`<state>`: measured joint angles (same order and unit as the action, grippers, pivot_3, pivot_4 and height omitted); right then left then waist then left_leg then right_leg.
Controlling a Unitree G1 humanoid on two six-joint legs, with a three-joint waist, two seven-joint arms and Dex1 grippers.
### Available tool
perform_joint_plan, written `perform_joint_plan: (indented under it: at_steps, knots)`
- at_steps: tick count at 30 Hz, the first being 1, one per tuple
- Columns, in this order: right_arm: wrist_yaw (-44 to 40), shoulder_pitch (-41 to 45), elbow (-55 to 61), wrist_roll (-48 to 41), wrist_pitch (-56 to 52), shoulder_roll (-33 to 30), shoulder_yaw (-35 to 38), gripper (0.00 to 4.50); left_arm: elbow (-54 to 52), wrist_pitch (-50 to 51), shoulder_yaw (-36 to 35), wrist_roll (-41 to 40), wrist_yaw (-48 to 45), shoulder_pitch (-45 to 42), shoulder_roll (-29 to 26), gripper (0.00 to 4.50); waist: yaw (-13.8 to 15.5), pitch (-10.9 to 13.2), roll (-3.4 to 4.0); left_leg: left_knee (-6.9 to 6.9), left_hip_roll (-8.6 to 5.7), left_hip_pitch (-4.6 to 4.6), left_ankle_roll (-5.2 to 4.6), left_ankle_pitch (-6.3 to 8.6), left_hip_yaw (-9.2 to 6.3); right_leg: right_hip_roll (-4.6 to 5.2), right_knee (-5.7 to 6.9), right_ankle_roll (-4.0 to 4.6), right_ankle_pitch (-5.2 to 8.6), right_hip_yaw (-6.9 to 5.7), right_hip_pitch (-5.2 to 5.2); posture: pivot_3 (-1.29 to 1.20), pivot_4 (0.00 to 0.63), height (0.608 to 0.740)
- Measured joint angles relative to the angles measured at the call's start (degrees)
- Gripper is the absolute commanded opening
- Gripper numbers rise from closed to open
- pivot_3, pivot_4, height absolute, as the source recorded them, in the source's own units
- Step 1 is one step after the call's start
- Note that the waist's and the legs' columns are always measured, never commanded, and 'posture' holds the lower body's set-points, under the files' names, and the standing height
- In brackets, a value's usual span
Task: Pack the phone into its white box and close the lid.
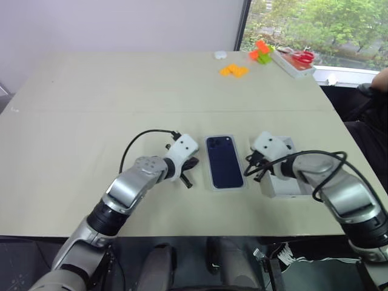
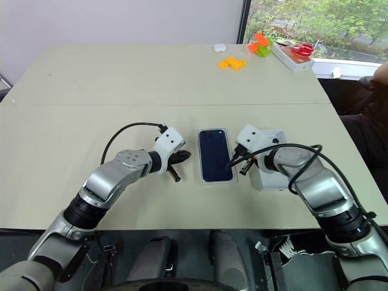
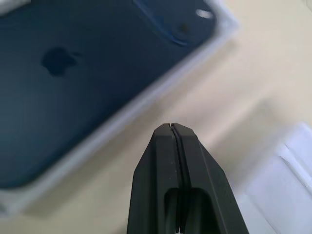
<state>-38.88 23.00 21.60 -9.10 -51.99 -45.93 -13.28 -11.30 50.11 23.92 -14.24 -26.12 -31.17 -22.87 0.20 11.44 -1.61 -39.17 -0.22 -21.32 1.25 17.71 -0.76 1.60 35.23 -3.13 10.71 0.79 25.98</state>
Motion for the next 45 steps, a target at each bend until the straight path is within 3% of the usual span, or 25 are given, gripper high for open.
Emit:
perform_joint_plan:
  at_steps: [10,26,45]
  knots:
    - [-1.73,-0.10,-0.63,0.68,0.53,0.57,-2.16,0.00,1.23,0.57,1.16,2.19,-2.96,-1.29,3.00,0.05,0.11,-0.01,0.00,-0.02,-0.01,0.02,0.00,0.00,0.01,0.02,0.00,0.06,-0.06,0.01,-0.02,0.00,0.150,0.726]
    - [-3.14,-6.55,3.48,0.05,-0.65,-2.63,2.88,0.00,7.36,-0.79,2.52,4.58,-8.24,-4.79,7.84,0.05,0.46,-0.03,0.00,-0.05,-0.06,0.03,-0.01,0.00,0.00,0.07,-0.04,0.03,-0.07,0.01,-0.11,0.00,0.150,0.726]
    - [-3.82,-7.42,3.31,0.40,-0.10,-4.38,4.07,0.00,6.34,1.11,2.39,4.77,-11.18,-4.67,8.60,0.05,0.38,-0.04,0.01,-0.05,-0.05,0.04,-0.01,0.01,0.01,0.05,-0.03,0.01,-0.07,0.01,-0.11,0.00,0.150,0.726]
